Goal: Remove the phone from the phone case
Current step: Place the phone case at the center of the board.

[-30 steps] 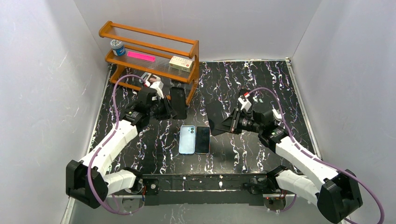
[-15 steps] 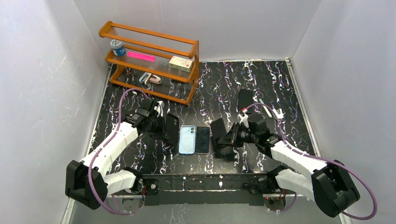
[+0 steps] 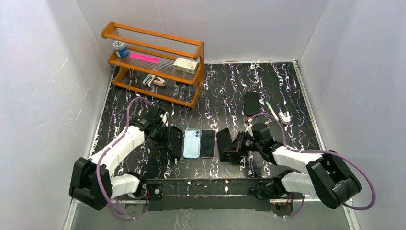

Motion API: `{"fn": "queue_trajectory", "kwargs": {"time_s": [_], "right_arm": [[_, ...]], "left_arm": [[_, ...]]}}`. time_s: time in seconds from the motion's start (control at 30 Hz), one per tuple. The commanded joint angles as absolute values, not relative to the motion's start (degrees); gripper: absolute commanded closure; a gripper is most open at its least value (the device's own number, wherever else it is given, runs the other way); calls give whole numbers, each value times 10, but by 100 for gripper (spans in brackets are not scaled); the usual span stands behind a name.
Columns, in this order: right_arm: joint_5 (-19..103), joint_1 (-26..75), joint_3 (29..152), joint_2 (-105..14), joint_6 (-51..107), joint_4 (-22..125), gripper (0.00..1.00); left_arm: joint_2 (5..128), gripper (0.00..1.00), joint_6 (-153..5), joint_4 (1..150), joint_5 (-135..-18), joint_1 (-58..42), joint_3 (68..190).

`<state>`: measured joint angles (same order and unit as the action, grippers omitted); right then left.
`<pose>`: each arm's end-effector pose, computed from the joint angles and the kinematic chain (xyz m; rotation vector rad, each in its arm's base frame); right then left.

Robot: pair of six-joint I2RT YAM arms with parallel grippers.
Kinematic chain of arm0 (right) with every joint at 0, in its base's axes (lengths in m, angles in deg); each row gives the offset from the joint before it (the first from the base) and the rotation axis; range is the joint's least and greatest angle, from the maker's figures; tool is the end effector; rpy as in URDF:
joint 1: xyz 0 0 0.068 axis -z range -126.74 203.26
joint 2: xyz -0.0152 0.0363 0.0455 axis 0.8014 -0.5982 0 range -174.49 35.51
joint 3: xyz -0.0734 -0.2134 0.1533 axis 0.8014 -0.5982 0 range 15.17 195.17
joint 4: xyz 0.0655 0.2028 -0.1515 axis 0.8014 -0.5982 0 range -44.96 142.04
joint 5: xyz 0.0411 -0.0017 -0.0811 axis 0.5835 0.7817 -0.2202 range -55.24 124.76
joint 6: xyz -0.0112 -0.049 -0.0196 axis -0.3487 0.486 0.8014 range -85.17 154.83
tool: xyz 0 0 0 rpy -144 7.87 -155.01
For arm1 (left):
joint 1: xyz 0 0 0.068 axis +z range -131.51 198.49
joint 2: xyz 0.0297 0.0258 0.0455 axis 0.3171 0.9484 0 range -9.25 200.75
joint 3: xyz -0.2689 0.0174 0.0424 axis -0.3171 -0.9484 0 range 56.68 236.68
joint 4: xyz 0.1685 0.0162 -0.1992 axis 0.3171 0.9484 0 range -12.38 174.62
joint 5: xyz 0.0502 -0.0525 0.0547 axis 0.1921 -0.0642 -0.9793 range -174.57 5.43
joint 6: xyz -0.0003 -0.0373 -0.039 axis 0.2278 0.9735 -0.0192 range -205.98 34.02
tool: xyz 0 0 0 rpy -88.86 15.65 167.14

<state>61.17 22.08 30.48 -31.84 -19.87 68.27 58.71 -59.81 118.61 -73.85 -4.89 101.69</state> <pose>0.1649 0.1182 0.1389 0.2106 2.4495 1.2701 0.1973 -0.0924 0.2199 -0.0074 2.7632 -0.5032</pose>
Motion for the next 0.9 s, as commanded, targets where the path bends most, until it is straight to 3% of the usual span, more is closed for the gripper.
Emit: {"fn": "queue_trajectory", "kwargs": {"time_s": [0.0, 0.1, 0.3, 0.53, 0.87], "right_arm": [[617, 219, 296, -334, -226, 778, 99], [615, 219, 291, -342, -235, 781, 96], [618, 216, 293, -351, -227, 761, 77], [611, 213, 312, -344, -193, 675, 58], [601, 194, 355, -373, -157, 593, 49]], "left_arm": [[595, 97, -594, 1180, -721, -46, 1000], [604, 89, -596, 1178, -716, -47, 996], [610, 72, -597, 1178, -733, -46, 990], [614, 67, -576, 1151, -748, -47, 978], [632, 69, -550, 1078, -788, -46, 954]]}}
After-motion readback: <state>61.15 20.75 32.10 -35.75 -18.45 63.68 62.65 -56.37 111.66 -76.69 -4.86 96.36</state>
